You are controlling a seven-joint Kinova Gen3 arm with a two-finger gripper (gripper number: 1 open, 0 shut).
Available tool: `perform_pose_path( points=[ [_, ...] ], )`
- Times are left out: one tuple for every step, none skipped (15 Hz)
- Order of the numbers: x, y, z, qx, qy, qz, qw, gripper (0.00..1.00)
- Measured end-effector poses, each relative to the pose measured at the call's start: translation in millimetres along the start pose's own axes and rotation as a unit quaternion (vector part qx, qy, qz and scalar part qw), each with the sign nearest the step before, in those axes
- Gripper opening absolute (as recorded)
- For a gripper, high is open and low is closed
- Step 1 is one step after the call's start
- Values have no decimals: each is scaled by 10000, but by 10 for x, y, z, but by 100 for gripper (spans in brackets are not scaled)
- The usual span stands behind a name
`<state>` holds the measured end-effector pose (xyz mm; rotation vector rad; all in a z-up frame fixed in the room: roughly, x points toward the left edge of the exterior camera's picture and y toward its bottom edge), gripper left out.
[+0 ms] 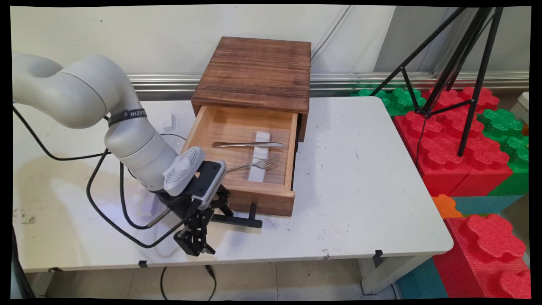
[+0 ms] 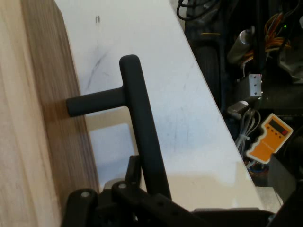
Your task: Open the drawer
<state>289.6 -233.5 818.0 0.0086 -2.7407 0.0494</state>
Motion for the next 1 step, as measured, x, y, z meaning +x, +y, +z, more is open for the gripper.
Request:
perform_pose_path(
  points=[
    [2, 11, -2, 6, 5, 12, 10000, 100]
  ],
)
